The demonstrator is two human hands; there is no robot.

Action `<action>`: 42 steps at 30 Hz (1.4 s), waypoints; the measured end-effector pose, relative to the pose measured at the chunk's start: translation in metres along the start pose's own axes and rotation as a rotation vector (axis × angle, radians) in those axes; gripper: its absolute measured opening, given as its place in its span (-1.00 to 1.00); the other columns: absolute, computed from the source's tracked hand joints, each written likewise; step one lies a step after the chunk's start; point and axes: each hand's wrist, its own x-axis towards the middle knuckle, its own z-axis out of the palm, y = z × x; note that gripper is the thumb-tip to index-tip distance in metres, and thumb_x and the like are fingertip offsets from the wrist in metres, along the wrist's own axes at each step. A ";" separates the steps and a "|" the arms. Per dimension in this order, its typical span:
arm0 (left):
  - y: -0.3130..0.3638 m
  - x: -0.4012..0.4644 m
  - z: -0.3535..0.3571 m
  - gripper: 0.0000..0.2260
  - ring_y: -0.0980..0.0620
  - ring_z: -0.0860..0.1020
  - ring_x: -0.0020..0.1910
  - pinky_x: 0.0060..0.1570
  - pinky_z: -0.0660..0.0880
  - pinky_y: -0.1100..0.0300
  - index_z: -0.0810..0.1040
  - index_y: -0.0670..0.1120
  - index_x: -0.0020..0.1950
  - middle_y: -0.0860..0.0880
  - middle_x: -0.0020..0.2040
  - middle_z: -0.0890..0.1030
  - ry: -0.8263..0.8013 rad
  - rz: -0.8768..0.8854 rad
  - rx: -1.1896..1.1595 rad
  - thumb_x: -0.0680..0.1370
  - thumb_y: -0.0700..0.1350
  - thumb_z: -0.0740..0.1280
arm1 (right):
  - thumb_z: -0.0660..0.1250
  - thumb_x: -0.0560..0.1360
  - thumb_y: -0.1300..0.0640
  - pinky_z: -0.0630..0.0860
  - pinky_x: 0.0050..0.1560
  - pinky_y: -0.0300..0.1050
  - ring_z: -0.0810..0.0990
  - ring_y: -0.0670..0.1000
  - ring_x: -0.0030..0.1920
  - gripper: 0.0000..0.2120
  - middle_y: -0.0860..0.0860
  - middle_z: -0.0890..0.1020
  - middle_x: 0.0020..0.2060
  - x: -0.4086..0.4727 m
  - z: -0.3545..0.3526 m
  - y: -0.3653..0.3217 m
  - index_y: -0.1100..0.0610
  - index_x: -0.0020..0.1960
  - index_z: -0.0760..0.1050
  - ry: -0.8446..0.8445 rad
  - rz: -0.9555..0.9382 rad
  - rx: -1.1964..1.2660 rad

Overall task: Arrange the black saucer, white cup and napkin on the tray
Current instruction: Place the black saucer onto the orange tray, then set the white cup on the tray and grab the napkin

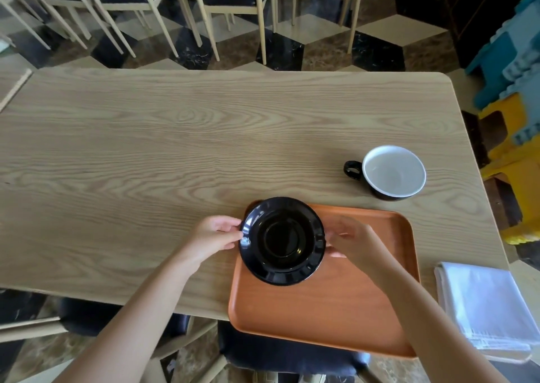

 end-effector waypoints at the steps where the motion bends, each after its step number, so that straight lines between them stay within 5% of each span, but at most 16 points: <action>1: 0.006 -0.001 -0.004 -0.76 0.07 0.61 -0.13 -0.19 0.54 0.30 0.53 -0.12 0.14 -0.06 -0.07 0.60 -0.024 -0.001 0.047 0.49 -0.25 0.36 | 0.30 0.45 0.34 0.64 -0.04 0.03 0.67 0.14 -0.16 -0.73 -0.06 0.64 -0.21 -0.001 -0.007 -0.003 -0.03 -0.09 0.57 -0.015 0.000 -0.045; 4: 0.027 -0.004 -0.008 -0.75 0.06 0.62 -0.20 -0.13 0.54 0.19 0.49 -0.09 0.19 0.01 -0.13 0.59 0.039 0.098 0.276 0.52 -0.17 0.31 | 0.32 0.45 0.28 0.59 0.03 0.11 0.66 0.07 -0.14 -0.78 -0.04 0.65 -0.19 -0.007 -0.033 -0.013 -0.04 -0.05 0.56 0.010 -0.058 -0.148; 8: 0.070 -0.008 0.026 -0.74 0.17 0.57 -0.13 -0.07 0.50 0.20 0.52 0.03 0.16 0.12 -0.10 0.59 0.148 0.470 0.399 0.48 -0.09 0.35 | 0.36 0.44 0.23 0.50 -0.12 -0.35 0.61 -0.15 -0.19 -0.73 -0.16 0.65 -0.19 -0.014 -0.072 -0.026 -0.18 -0.11 0.54 0.301 -0.242 -0.149; 11: 0.101 -0.001 0.074 -0.65 0.09 0.50 0.07 0.12 0.44 0.14 0.47 -0.02 0.24 0.02 0.11 0.54 0.203 0.803 0.511 0.46 -0.08 0.37 | 0.43 0.39 0.21 0.54 0.04 -0.07 0.57 0.05 0.01 -0.70 0.00 0.60 0.06 -0.010 -0.098 -0.023 0.02 0.10 0.56 0.524 -0.345 -0.413; 15: 0.127 0.019 0.131 -0.50 -0.15 0.39 0.30 0.23 0.40 -0.05 0.41 -0.10 0.32 -0.19 0.34 0.40 0.206 1.087 0.819 0.42 -0.06 0.42 | 0.50 0.34 0.08 0.32 0.34 0.08 0.26 0.13 0.41 -0.46 0.02 0.30 0.44 0.010 -0.123 -0.004 0.00 0.29 0.45 0.375 -0.278 -0.651; 17: 0.131 0.032 0.150 -0.46 -0.17 0.30 0.37 0.29 0.32 -0.10 0.36 -0.07 0.37 -0.22 0.43 0.29 0.175 1.089 0.945 0.43 -0.02 0.40 | 0.49 0.34 0.02 0.29 0.35 0.05 0.20 0.06 0.45 -0.41 -0.06 0.23 0.47 0.017 -0.130 0.007 -0.05 0.33 0.40 0.307 -0.246 -0.695; 20: 0.129 0.048 0.164 -0.51 -0.15 0.18 0.43 0.34 0.20 -0.08 0.35 -0.04 0.38 -0.18 0.47 0.21 0.135 1.009 1.030 0.48 0.04 0.34 | 0.48 0.35 0.04 0.40 0.24 -0.03 0.39 0.06 0.35 -0.49 -0.06 0.33 0.43 0.024 -0.134 0.017 -0.02 0.27 0.47 0.323 -0.280 -0.721; 26: 0.133 0.057 0.165 -0.70 -0.25 0.52 0.05 0.05 0.47 -0.02 0.58 -0.16 0.11 -0.24 0.15 0.53 0.122 1.043 0.910 0.42 -0.10 0.44 | 0.49 0.36 0.13 0.59 0.01 0.09 0.62 0.15 0.09 -0.70 0.08 0.50 0.31 0.029 -0.136 0.022 0.15 0.08 0.61 0.370 -0.426 -0.770; 33: 0.131 0.053 0.163 -0.67 -0.24 0.56 0.05 0.03 0.51 -0.06 0.63 -0.17 0.02 -0.25 0.10 0.59 0.116 1.025 0.749 0.30 -0.15 0.55 | 0.57 0.24 0.24 0.66 -0.22 0.13 0.68 0.19 -0.05 -0.77 0.20 0.66 0.06 0.024 -0.137 0.024 0.27 -0.16 0.63 0.416 -0.616 -0.793; 42: 0.109 0.013 0.154 -0.70 -0.15 0.61 -0.10 -0.07 0.56 0.06 0.65 -0.16 -0.06 -0.20 -0.01 0.63 0.203 1.110 0.703 0.28 -0.09 0.56 | 0.61 0.18 0.27 0.66 -0.20 0.13 0.67 0.19 -0.04 -0.72 0.19 0.68 0.01 -0.013 -0.137 0.026 0.26 -0.15 0.63 0.451 -0.790 -0.780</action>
